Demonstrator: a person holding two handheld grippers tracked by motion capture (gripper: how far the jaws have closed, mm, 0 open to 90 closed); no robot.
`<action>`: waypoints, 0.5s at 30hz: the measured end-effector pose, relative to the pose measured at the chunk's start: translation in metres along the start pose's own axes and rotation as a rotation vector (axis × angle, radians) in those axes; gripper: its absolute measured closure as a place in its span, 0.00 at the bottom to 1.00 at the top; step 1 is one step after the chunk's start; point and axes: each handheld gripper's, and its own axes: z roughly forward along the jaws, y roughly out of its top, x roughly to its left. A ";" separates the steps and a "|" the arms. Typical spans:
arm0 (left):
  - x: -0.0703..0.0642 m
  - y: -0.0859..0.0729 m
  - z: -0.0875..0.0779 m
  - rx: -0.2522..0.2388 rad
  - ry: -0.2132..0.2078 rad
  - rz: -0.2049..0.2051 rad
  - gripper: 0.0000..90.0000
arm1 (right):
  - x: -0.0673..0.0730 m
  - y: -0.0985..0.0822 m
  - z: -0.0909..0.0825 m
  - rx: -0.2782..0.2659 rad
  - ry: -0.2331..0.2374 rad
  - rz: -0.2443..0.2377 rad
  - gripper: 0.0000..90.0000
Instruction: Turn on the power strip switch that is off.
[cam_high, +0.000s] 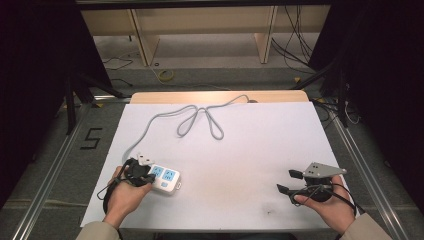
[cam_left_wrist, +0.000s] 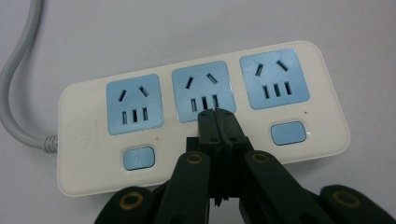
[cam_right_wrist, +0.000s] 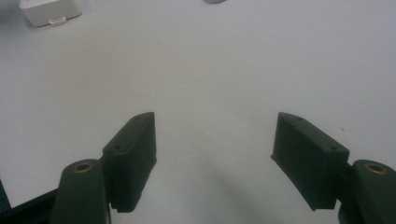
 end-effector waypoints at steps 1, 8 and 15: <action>0.000 0.000 0.000 0.000 0.000 0.000 1.00 | 0.000 0.000 0.000 0.001 0.000 -0.001 0.34; 0.000 0.000 0.000 -0.001 0.001 -0.002 1.00 | 0.000 0.000 -0.001 0.001 -0.001 0.002 0.34; -0.001 0.000 0.000 0.001 0.002 0.003 1.00 | 0.000 0.000 -0.001 0.002 0.001 -0.001 0.34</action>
